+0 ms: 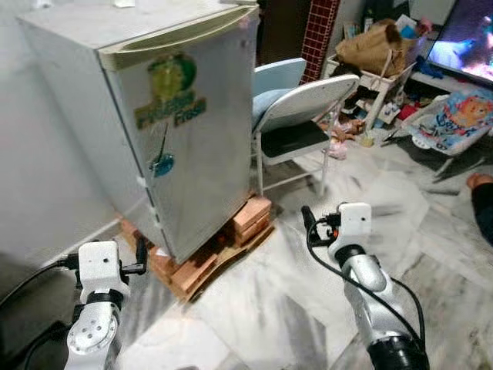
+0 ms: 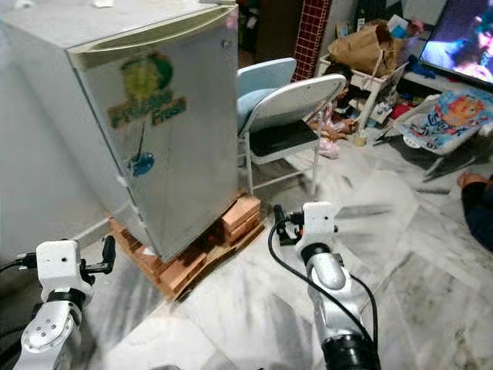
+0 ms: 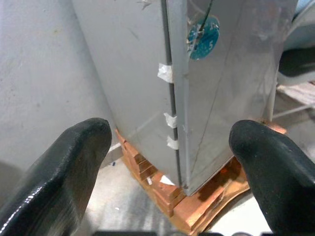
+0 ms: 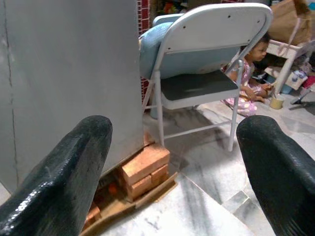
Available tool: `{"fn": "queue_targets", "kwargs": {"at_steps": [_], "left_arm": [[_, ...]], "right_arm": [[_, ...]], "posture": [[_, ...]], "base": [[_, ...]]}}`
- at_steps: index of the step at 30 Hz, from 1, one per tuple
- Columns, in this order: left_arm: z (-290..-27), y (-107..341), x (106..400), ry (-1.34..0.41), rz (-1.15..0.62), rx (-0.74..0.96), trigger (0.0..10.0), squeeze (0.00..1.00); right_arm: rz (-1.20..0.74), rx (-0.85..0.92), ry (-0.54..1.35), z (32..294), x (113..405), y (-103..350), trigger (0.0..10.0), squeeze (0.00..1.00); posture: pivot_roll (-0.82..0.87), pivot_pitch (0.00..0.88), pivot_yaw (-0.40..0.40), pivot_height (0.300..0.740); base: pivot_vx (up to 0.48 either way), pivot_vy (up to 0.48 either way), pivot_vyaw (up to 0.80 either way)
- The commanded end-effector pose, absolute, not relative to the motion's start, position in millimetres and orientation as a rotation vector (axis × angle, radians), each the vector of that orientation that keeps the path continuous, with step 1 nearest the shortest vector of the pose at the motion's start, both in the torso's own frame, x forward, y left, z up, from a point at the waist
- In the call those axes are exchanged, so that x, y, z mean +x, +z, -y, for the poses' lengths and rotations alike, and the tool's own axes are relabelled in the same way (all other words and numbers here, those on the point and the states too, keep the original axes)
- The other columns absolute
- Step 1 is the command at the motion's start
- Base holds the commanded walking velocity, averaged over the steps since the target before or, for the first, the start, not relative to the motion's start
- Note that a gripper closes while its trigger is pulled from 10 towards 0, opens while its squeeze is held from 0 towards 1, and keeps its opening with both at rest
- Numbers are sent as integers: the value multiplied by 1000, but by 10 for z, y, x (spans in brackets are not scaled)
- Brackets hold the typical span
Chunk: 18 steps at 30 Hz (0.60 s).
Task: Restocking fridge
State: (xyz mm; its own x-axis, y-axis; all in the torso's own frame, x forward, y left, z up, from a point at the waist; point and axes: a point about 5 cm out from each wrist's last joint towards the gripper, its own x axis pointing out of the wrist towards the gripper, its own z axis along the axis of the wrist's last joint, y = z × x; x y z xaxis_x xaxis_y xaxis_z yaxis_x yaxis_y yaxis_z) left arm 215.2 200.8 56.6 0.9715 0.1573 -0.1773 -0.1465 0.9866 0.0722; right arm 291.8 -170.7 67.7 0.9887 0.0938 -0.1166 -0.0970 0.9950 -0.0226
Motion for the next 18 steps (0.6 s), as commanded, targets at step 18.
{"fn": "queue_targets", "kwargs": {"at_steps": [18], "left_arm": [[-1942, 597, 2171, 94, -137, 79, 10000, 0]], "right_arm": [[-134, -28, 59, 1782, 2887, 634, 10000, 0]], "posture": [[-34, 38, 24, 740]], "base": [[0, 476, 0]]}}
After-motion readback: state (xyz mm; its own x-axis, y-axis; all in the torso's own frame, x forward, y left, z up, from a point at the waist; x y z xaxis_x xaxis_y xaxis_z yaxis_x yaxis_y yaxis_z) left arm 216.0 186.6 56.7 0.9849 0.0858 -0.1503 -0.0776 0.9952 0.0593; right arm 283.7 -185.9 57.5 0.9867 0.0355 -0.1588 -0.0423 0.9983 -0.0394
